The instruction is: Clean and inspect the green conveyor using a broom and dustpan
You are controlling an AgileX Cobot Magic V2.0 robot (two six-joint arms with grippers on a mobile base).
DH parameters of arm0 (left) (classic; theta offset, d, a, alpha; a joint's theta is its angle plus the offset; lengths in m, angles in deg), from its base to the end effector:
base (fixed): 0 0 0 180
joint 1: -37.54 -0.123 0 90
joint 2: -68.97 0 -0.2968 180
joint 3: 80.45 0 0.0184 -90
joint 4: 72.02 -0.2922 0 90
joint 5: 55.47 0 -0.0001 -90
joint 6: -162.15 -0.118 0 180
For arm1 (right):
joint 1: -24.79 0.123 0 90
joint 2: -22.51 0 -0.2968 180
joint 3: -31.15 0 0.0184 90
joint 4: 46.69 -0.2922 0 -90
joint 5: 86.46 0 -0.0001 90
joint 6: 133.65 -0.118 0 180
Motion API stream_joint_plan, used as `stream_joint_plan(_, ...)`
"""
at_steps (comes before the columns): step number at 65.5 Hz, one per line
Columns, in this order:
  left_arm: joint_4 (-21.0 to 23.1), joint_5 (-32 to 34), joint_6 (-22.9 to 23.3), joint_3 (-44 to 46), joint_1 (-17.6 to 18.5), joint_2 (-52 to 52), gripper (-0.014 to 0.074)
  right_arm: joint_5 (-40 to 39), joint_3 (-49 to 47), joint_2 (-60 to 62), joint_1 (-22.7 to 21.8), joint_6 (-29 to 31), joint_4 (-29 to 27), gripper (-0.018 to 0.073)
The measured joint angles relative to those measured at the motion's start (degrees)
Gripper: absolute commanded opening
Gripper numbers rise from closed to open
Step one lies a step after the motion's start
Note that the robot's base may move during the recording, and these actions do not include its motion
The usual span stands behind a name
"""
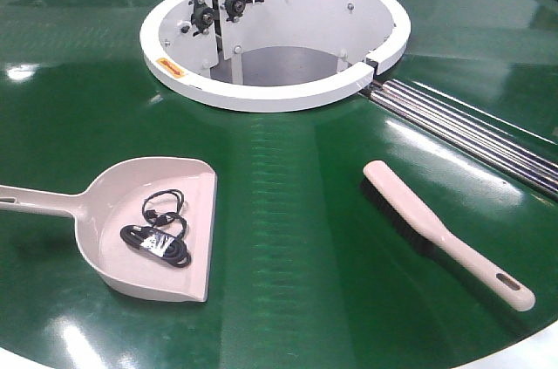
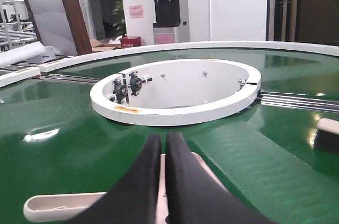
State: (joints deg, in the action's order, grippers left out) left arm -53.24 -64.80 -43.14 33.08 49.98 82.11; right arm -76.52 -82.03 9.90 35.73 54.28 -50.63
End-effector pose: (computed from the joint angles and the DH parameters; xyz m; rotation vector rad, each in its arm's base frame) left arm 0.1089 -0.0304 0.2644 0.2982 1.5160 -0.1192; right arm 0.1099 0.0227 0.2607 -0.2128 1.5458 0.1041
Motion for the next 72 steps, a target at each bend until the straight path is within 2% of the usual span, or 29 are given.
stream_joint_plan(22,-0.19,-0.13,-0.55,-0.05,0.00,0.00,-0.0007,0.00,0.00,0.00,0.00,0.00,-0.04,-0.0008)
stream_joint_plan(26,-1.36,-0.13,-0.37,-0.43,0.00,0.00,-0.0007,0.00,0.00,0.00,0.00,0.00,-0.04,-0.0008)
stream_joint_plan(30,-3.57,0.07,1.28,-1.17,0.00,0.00,-0.0007,0.00,0.00,0.00,0.00,0.00,-0.04,-0.0008)
stream_joint_plan(35,-8.55,1.93,7.43,-2.56,-1.19,0.00,-0.0007,0.00,0.00,0.00,0.00,0.00,-0.04,-0.0008)
stream_joint_plan(40,-13.59,4.24,13.12,-4.58,-4.12,0.00,-0.0007,0.00,0.00,0.00,0.00,0.00,-0.04,-0.0008)
stream_joint_plan(44,-15.51,6.04,15.82,-6.79,-6.76,0.00,-0.0007,0.00,0.00,0.00,0.00,0.00,-0.04,-0.0008)
stream_joint_plan(54,-16.35,7.89,17.37,-12.22,-10.85,-1.96,-0.0007,0.00,0.00,0.00,0.00,0.00,-0.04,-0.0008)
stream_joint_plan(72,-16.46,7.66,18.44,-12.66,-11.71,-6.39,-0.0007,0.06,0.00,0.00,0.00,0.00,-0.04,-0.0008)
